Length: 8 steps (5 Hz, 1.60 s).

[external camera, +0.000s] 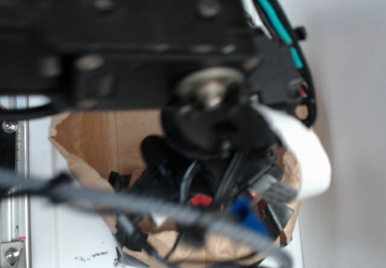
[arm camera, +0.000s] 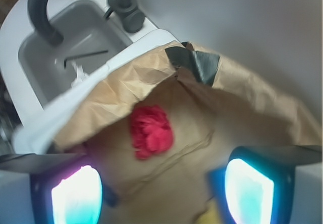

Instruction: Grab the red paper.

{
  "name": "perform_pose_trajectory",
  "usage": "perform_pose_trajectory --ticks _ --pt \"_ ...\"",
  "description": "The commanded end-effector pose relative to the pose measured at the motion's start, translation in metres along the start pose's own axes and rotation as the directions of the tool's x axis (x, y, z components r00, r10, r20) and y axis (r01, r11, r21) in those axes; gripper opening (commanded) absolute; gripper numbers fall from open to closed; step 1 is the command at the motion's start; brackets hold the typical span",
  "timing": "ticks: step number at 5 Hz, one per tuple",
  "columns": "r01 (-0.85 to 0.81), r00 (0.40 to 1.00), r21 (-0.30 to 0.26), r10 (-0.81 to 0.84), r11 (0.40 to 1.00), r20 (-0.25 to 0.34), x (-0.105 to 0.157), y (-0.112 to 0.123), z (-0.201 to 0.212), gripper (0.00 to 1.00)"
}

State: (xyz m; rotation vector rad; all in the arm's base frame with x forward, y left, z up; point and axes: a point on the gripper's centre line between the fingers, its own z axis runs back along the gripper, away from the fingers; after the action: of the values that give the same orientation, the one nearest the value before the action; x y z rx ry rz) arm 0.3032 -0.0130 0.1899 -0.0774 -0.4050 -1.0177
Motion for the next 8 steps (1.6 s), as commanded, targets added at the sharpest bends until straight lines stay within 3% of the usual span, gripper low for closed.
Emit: perform_pose_trajectory --ticks 1,3,4,5,6,8 --pt "0.369 0.928 0.009 -0.368 0.929 -0.054 -0.027 0.010 -0.015 1.00" --pt "0.547 0.820 -0.149 -0.563 0.824 -0.102 -0.019 -0.033 -0.063 1.00" --pt "0.542 0.830 -0.195 -0.557 0.817 -0.028 -0.007 -0.042 -0.072 1.00" --pt "0.544 0.837 -0.204 -0.543 0.814 0.066 0.002 -0.044 -0.067 1.00" --pt "0.535 0.845 -0.174 -0.522 0.827 0.120 0.001 -0.049 -0.068 1.00" --pt "0.535 0.845 -0.174 -0.522 0.827 0.120 0.001 -0.049 -0.068 1.00"
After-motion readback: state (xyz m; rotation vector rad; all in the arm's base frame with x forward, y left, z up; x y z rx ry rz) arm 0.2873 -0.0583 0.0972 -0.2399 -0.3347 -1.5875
